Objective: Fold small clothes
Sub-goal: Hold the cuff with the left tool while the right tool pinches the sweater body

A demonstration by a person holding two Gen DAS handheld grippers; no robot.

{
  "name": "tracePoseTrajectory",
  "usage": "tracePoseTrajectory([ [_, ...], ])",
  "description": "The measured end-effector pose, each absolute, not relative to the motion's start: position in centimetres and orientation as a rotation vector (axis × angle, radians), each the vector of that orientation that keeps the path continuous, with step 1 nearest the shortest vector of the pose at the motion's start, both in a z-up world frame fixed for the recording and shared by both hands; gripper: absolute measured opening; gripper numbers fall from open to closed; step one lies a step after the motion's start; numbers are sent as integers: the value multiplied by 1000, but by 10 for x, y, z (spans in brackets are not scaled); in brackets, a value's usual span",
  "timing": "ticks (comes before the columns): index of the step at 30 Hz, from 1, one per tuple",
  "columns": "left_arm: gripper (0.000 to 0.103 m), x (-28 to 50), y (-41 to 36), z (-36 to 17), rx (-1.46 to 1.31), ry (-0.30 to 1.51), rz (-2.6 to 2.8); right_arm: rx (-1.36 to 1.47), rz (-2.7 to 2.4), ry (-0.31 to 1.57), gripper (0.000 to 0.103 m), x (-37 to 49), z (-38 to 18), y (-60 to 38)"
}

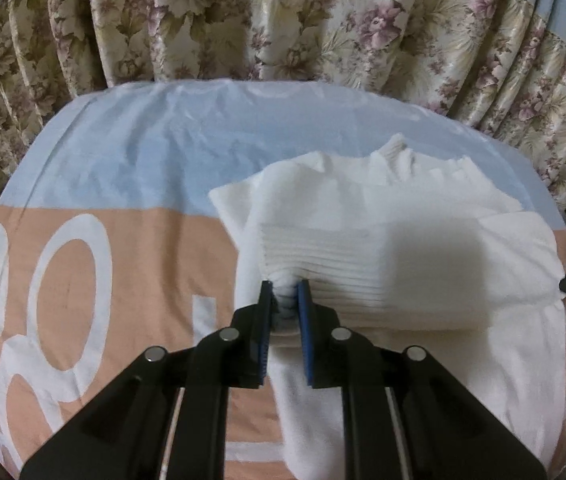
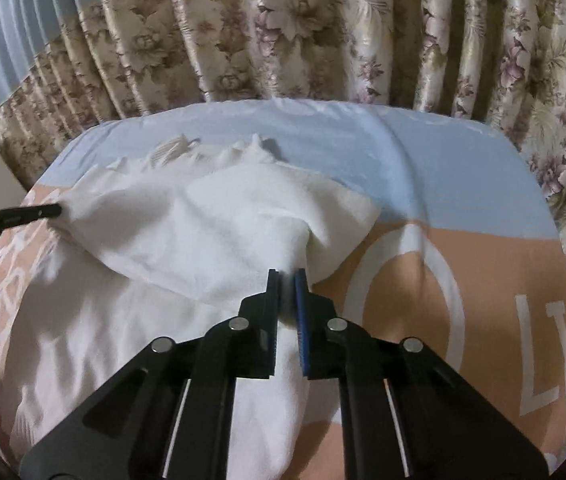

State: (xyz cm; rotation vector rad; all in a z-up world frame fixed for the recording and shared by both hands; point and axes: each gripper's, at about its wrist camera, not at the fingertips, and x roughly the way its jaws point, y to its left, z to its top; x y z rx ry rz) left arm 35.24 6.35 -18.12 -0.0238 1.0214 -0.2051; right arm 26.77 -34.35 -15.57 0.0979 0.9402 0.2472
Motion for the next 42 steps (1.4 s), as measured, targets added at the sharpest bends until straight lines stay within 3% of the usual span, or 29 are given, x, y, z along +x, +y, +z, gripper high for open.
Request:
tracePoseTrajectory([
  [5, 14, 354, 62, -187, 11, 1032, -199, 86, 246, 1029, 10, 270, -185, -336],
  [7, 14, 354, 61, -186, 17, 1029, -199, 119, 269, 1035, 22, 271, -181, -338],
  [8, 15, 353, 60, -186, 28, 1030, -197, 134, 273, 1023, 36, 272, -176, -341],
  [9, 15, 353, 60, -186, 34, 1029, -195, 140, 266, 1003, 44, 273, -169, -345],
  [14, 16, 354, 60, -188, 32, 1029, -186, 243, 217, 967, 44, 314, -157, -373],
  [16, 16, 354, 59, -188, 35, 1028, -186, 332, 217, 1032, 41, 336, -174, -383],
  [19, 16, 355, 58, -187, 50, 1027, -187, 391, 163, 1130, 23, 357, -199, -392],
  [20, 16, 355, 58, -187, 54, 1027, -187, 393, 158, 1124, 4, 359, -201, -392],
  [21, 16, 355, 57, -186, 56, 1026, -186, 373, 151, 1097, 0, 360, -198, -391],
  [27, 15, 357, 59, -187, 48, 1018, -181, 391, 94, 930, 1, 371, -167, -407],
  [29, 16, 355, 58, -186, 54, 1015, -179, 482, 99, 968, 9, 372, -172, -421],
  [30, 16, 356, 56, -186, 58, 1014, -177, 513, 91, 974, 36, 366, -174, -426],
  [31, 16, 356, 55, -186, 63, 1013, -175, 520, 90, 983, 50, 362, -176, -426],
  [32, 16, 356, 53, -186, 75, 1011, -173, 525, 87, 998, 56, 358, -179, -424],
  [34, 16, 356, 51, -186, 93, 1008, -169, 554, 92, 1051, 54, 353, -193, -422],
  [37, 16, 356, 49, -184, 104, 1005, -166, 615, 88, 1111, 37, 350, -212, -424],
  [38, 16, 356, 50, -184, 102, 1005, -168, 602, 97, 1096, 17, 349, -211, -421],
  [39, 16, 356, 50, -184, 102, 1005, -167, 555, 126, 1086, 8, 349, -208, -413],
  [42, 16, 357, 50, -184, 85, 1006, -172, 333, 110, 1040, 7, 349, -192, -389],
])
